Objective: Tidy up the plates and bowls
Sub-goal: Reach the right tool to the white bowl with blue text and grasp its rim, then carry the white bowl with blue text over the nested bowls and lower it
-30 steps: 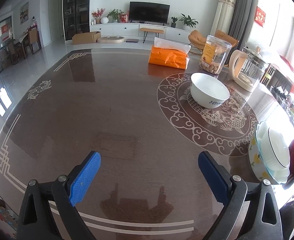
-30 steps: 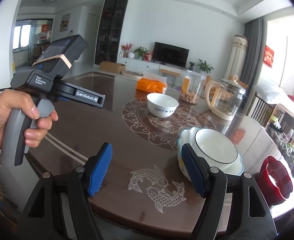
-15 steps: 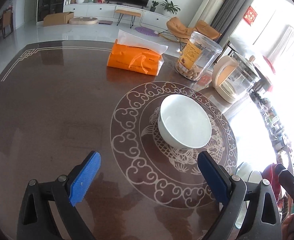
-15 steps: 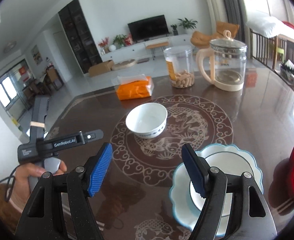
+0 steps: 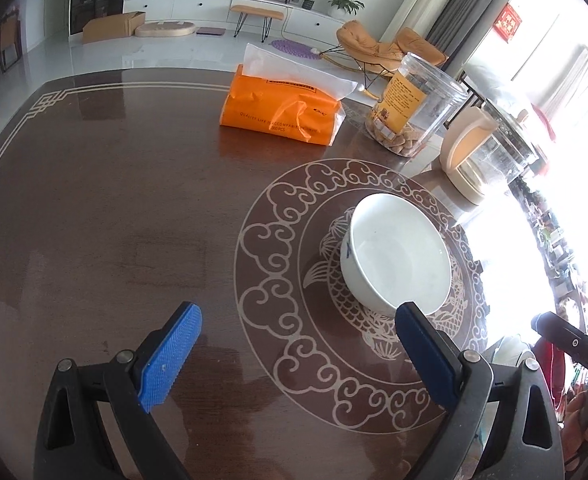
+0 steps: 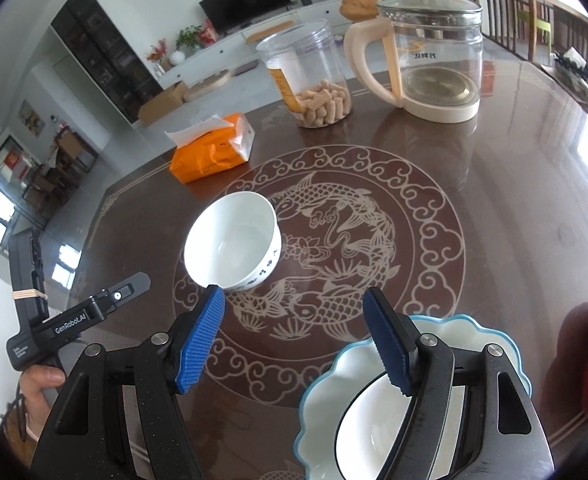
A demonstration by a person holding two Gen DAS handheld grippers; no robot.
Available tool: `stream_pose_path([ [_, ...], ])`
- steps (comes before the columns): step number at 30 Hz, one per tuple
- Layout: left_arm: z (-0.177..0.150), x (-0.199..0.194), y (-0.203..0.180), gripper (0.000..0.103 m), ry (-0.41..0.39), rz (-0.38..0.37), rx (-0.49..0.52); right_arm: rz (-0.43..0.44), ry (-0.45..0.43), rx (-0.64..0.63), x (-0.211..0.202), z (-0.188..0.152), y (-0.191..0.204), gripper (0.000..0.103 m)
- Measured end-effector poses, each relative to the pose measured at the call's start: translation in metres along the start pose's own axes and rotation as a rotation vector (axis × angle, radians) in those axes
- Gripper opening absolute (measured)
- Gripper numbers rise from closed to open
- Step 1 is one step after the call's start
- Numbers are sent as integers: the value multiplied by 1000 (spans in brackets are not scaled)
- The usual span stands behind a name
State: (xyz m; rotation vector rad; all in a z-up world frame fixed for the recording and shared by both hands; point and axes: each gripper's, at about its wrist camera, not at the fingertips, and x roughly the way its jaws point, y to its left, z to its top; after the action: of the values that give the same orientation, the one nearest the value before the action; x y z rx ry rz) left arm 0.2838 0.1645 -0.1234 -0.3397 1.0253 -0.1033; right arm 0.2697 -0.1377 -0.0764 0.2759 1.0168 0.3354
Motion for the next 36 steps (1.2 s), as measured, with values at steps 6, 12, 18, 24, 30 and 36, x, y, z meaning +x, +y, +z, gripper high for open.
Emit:
stream_pose_path([
  [6,6,5,9,97,23,-24,-37,4,53,22,16,7,1,75],
  [12,27,19,-11,97,56,-71,-23,-13,83,58,40,33,-7,75],
  [18,41,49,-35,86,96,-42,-6,-22,135,50,77,43,-3,75],
  [24,42,72,-39,72,101,61,24,-71,150,50,106,45,-6,70],
  [30,40,91,-35,43,154,75,26,-31,205,84,127,42,-12,53],
  [36,39,91,-45,15,157,43,38,27,218,102,132,41,-7,29],
])
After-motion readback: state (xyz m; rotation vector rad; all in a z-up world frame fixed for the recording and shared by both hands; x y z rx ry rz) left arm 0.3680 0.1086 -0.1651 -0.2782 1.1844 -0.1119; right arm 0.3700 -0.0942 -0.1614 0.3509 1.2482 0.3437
